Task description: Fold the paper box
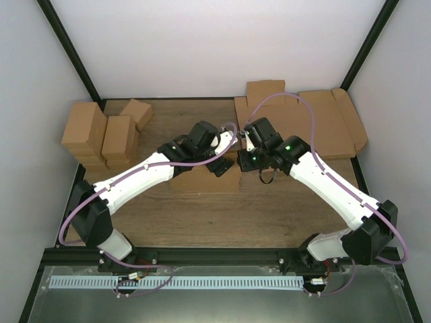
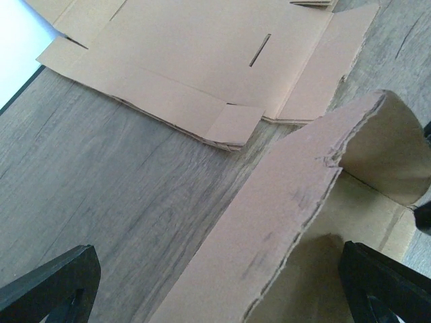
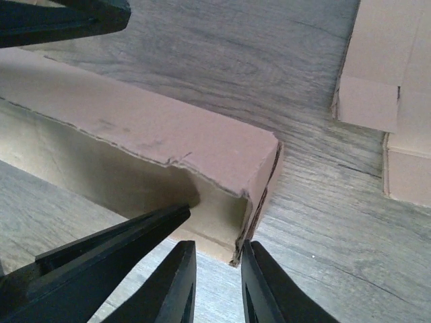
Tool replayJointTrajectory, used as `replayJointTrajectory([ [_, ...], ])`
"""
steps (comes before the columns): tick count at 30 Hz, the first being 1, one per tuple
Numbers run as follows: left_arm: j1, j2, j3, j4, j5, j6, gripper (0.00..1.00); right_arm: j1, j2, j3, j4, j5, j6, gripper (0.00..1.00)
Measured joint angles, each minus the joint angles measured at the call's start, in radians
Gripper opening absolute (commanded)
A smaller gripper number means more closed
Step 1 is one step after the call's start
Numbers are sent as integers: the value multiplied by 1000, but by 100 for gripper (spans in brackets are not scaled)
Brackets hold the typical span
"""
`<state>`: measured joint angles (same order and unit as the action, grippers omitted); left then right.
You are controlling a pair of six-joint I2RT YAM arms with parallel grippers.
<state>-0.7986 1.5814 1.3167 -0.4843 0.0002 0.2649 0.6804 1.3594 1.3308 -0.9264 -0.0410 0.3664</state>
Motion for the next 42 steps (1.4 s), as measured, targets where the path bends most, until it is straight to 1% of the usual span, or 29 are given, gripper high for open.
replayJointTrajectory([
  [4, 0, 0, 2, -1, -2, 0, 100, 0, 0, 0, 10, 23, 21, 10],
  [7, 0, 1, 2, -2, -3, 0, 100, 0, 0, 0, 11, 32, 27, 1],
  [8, 0, 1, 3, -3, -3, -1, 100, 0, 1, 0, 11, 35, 34, 1],
  [14, 0, 2, 4, -4, -8, -4, 100, 0, -5, -13, 21, 39, 41, 1],
  [32, 0, 18, 31, -30, -16, -26, 100, 5, -52, -149, 130, 27, 55, 1],
  [42, 0, 17, 81, -105, -21, -33, 100, 16, -56, -165, 154, 47, 46, 1],
])
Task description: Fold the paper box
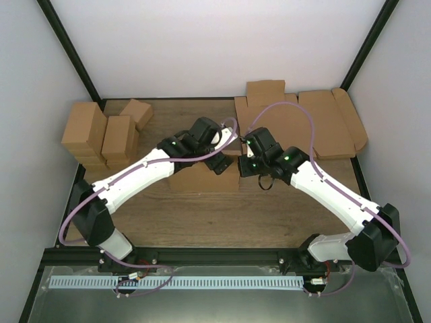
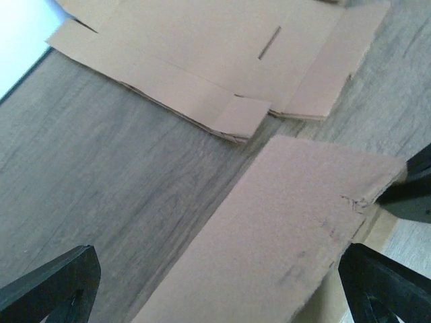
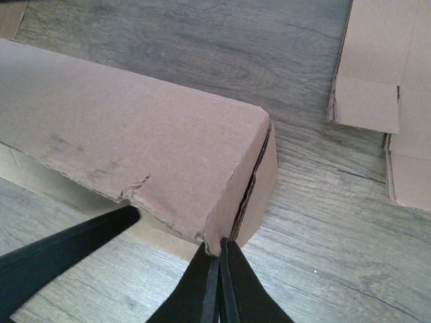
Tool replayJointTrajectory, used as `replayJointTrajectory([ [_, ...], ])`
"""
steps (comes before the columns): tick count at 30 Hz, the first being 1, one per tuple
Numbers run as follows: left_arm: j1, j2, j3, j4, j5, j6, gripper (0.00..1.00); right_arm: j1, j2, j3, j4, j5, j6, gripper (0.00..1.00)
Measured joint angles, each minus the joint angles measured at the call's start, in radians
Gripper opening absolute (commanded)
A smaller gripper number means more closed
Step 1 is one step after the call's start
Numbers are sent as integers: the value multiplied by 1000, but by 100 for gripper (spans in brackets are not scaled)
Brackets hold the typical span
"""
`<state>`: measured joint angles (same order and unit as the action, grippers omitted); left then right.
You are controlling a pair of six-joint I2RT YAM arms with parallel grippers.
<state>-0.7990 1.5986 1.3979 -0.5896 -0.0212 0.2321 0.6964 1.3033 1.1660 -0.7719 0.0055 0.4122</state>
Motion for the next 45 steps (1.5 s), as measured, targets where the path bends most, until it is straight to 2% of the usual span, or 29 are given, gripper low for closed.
replayJointTrajectory([
  [4, 0, -32, 43, -32, -44, -46, 100, 1, 7, 2, 11, 15, -14, 1],
  [10, 18, -198, 78, -54, -198, -209, 100, 1, 16, 6, 27, 32, -37, 2],
  [14, 115, -294, 85, -105, -243, -358, 90, 1, 19, 6, 33, 36, -46, 3],
  [19, 399, -379, -47, -114, -122, -488, 65, 1, 21, 6, 36, 40, -61, 18],
  [23, 539, -434, -186, -120, -2, -546, 61, 1, 23, 6, 32, 35, -67, 27],
  [26, 587, -459, -235, -108, 91, -571, 61, 1, 21, 6, 23, 24, -72, 32],
  [35, 692, -491, -286, -49, 277, -608, 59, -4, -19, 31, -14, -48, -82, 39],
  [39, 710, -494, -294, -36, 310, -616, 57, -14, -19, 59, -15, -93, -85, 43],
  [45, 746, -555, -316, -30, 310, -637, 49, -22, -24, 102, -23, -143, -94, 44],
])
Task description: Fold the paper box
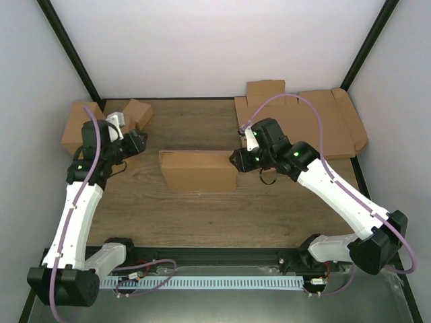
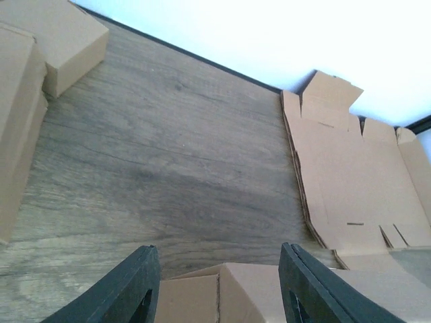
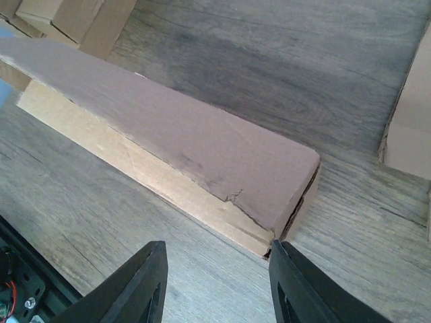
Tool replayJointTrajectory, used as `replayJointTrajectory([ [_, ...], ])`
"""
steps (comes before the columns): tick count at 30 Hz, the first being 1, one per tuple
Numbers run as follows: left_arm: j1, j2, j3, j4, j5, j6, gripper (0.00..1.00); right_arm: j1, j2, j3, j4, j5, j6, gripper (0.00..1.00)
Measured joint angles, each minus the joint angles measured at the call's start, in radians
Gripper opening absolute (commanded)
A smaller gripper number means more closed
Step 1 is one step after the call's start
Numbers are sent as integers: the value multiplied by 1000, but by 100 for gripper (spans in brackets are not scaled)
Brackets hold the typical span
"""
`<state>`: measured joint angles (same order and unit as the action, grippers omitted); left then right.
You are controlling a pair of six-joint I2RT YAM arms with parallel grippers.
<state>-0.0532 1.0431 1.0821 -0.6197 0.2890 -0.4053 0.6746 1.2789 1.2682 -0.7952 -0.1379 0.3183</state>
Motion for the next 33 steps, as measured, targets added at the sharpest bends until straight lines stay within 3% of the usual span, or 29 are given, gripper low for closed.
replayJointTrajectory([
  [6, 46, -53, -16, 8, 14, -26, 34, -58, -32, 12, 5, -55, -15, 40],
  [13, 100, -6, -43, 69, 187, -61, 4, -168, -38, 12, 107, -225, -6, 33],
  [17, 100, 43, -44, 98, 298, -62, 4, -182, -27, 12, 187, -329, 20, 20],
  [20, 100, 44, -46, 108, 336, -60, 4, -182, -10, 11, 238, -393, 47, 2],
  [33, 100, 127, -95, 192, 507, -33, 5, -183, 73, -67, 383, -513, 105, 1],
])
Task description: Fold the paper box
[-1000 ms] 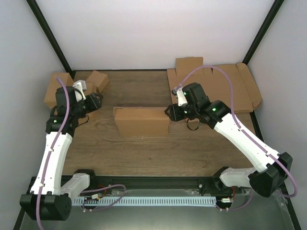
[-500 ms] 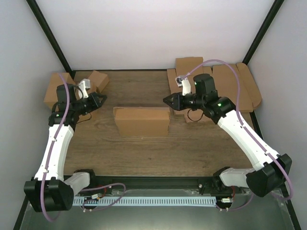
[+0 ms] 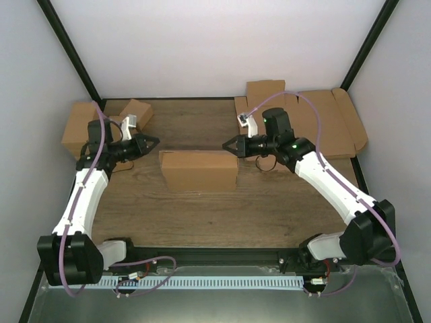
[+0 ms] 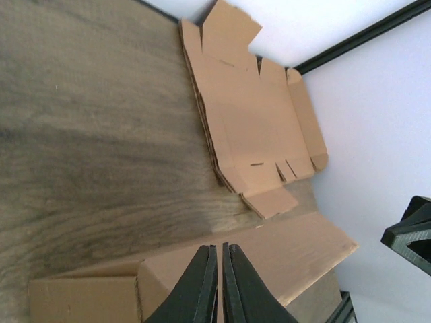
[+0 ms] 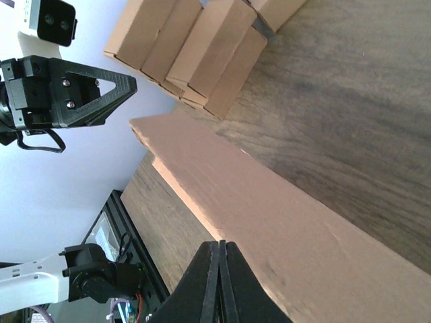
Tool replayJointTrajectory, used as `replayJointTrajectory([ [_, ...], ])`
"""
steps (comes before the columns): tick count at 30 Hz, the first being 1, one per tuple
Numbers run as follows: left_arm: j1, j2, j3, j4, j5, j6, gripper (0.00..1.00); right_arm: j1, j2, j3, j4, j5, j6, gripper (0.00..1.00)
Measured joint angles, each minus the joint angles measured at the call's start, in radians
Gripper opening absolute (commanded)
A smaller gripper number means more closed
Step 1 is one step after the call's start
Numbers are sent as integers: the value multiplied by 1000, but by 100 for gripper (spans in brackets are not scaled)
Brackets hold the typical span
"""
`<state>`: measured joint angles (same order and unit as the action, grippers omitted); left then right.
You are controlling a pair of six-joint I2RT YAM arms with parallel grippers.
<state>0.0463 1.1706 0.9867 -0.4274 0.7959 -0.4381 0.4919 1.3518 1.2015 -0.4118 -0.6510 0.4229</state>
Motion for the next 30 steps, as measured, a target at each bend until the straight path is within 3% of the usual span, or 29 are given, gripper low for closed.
replayJointTrajectory([
  [18, 2, 7, -149, 37, 59, 1, 7, -2, -2, -230, 131, -33, 45, 1],
  [25, 2, 7, -152, 39, 56, 1, 8, -2, -2, -222, 115, 2, 37, 7],
  [30, 2, 7, -147, 40, 49, 0, 10, -2, 11, -130, 67, 50, 8, 9],
])
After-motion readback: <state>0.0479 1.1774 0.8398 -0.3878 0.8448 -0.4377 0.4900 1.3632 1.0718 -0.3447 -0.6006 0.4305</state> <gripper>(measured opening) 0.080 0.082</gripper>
